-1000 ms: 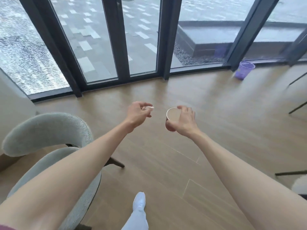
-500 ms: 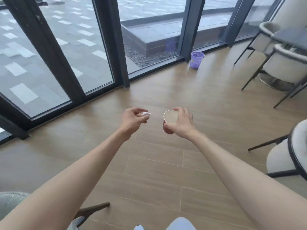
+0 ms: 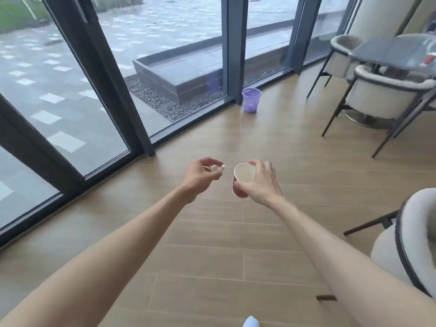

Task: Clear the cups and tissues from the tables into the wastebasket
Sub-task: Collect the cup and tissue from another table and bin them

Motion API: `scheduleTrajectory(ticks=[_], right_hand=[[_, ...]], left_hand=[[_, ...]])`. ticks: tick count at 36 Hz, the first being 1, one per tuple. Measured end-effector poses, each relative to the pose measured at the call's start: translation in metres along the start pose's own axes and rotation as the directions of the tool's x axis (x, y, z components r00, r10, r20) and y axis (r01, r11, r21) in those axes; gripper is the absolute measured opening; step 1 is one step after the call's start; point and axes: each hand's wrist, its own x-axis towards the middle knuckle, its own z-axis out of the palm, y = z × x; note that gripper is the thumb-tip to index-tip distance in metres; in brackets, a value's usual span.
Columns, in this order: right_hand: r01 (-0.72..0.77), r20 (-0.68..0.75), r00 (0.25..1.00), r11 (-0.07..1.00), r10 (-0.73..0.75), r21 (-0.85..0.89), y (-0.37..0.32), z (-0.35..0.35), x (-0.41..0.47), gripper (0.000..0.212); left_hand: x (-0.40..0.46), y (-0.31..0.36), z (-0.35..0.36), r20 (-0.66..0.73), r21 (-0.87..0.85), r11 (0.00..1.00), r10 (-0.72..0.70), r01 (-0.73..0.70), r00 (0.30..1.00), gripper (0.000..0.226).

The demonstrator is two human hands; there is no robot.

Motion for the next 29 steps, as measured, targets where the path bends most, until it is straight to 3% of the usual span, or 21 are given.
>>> scheduleTrajectory(ticks=[12,29], right_hand=[[-0.052,-0.041,0.998,0.998,0.050,-0.040,0.071,-0.099,0.169,0.080],[-0.130,-0.142,0.983,0.988,0.118,-0.080,0.137,-0.192,0.503,0.080]], left_hand=[[0.185,0.072,0.100,0.073,0.029,0.995,0.093,-0.095,0.993,0.024],[0.535,0.153,0.233,0.207,-0.053,0.988,0.155,-0.147,0.966,0.013]])
